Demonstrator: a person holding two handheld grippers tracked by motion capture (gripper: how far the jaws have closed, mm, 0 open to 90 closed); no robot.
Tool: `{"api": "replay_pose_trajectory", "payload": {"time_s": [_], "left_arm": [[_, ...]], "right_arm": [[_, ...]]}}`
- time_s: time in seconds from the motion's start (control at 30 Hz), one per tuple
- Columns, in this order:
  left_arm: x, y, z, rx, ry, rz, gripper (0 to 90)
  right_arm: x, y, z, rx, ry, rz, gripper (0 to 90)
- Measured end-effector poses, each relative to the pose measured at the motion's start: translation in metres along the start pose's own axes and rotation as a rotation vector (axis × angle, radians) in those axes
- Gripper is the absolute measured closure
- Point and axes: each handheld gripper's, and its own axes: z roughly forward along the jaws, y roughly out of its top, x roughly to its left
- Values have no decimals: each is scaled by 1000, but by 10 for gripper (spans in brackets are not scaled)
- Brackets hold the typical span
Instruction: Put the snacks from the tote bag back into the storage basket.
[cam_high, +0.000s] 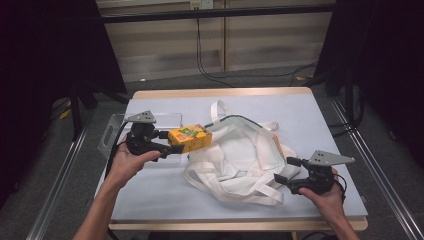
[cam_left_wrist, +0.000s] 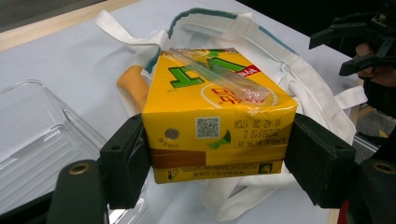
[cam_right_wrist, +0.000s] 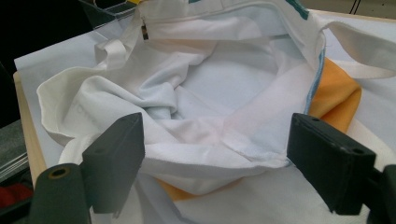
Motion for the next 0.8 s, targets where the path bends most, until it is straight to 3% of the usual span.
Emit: {"api": "replay_pose_trajectory", "payload": {"time_s": [0.47,0.8], "left_arm": [[15,2,-25,-20,44,-59,278],[21,5,-48,4,83,-70,278]], "right_arm": [[2,0,-3,-4,-11,-3,192],[6,4,-1,-6,-2,-22,186]]}}
